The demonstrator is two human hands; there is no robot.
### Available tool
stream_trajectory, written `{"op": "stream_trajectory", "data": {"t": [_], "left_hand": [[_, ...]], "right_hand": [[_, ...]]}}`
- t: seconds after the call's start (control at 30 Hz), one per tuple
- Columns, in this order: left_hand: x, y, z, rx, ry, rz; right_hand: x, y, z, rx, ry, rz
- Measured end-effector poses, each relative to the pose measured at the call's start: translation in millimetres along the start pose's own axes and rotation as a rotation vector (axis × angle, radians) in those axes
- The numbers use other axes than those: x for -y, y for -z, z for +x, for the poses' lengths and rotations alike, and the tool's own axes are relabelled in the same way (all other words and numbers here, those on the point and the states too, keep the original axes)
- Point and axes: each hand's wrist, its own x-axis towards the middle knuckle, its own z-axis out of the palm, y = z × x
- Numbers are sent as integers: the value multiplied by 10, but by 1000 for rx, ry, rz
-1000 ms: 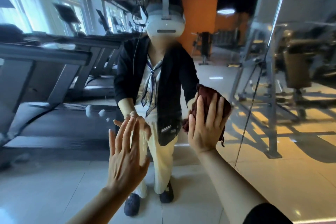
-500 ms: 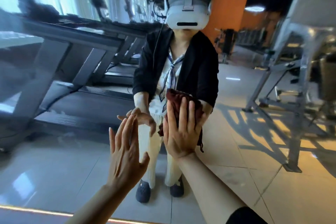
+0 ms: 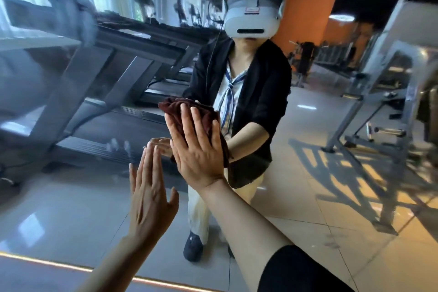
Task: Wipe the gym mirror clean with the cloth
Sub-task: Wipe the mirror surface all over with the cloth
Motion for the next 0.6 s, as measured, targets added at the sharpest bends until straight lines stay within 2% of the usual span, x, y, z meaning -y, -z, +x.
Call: {"op": "stream_trajectory", "data": {"t": [0.17,0.4,0.6], "left_hand": [[-178,-134,-16,30,-16,-56],[-237,-161,-46,96,-31,-40],[-229,-122,-43,46,-74,-42]], "right_hand": [[-413,156,-380,122,198,-36],[-1255,490,-1047,215,107,-140],[-861,378,-559,116,-23,-57]]}}
